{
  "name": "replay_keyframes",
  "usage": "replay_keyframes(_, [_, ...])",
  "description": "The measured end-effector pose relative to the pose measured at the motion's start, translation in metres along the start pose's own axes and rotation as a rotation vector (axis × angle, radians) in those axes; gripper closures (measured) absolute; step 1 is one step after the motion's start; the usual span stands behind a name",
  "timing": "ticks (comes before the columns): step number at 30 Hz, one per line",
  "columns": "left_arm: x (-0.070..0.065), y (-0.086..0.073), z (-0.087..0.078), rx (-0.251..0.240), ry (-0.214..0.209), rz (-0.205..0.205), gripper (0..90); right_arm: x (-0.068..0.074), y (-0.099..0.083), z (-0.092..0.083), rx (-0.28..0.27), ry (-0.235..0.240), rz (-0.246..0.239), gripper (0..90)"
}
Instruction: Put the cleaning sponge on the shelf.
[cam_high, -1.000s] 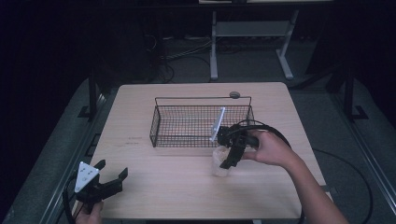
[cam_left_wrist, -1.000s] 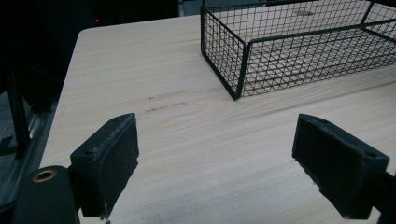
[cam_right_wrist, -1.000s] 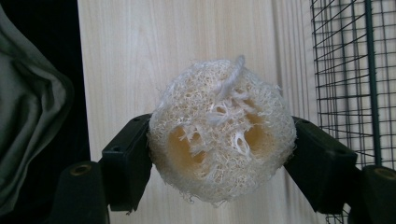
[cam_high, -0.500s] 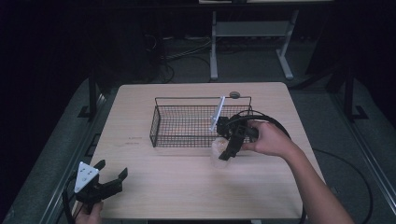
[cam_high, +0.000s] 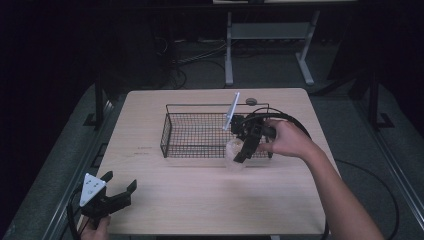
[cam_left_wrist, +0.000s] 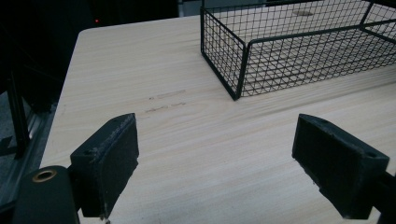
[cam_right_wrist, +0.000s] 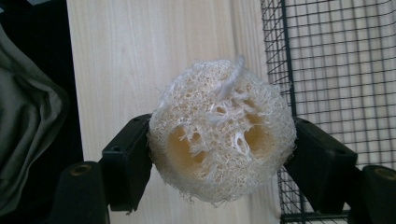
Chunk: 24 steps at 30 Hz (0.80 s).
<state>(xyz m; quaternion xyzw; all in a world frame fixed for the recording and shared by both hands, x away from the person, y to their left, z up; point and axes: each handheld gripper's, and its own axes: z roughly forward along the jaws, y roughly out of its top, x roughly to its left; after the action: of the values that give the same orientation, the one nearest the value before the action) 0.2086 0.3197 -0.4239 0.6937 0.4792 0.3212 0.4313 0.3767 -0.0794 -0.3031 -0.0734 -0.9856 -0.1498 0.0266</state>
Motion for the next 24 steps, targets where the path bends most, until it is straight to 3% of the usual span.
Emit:
replay_keyframes(9, [0.000,0.000,0.000,0.001,0.001,0.005,13.8,-0.014,0.010,-0.014,-0.005,-0.014,0.010,27.2])
replay_keyframes(24, [0.001,0.000,0.000,0.000,0.000,0.003,13.8,-0.044,0.016,-0.018,0.015,-0.025,0.071,27.2])
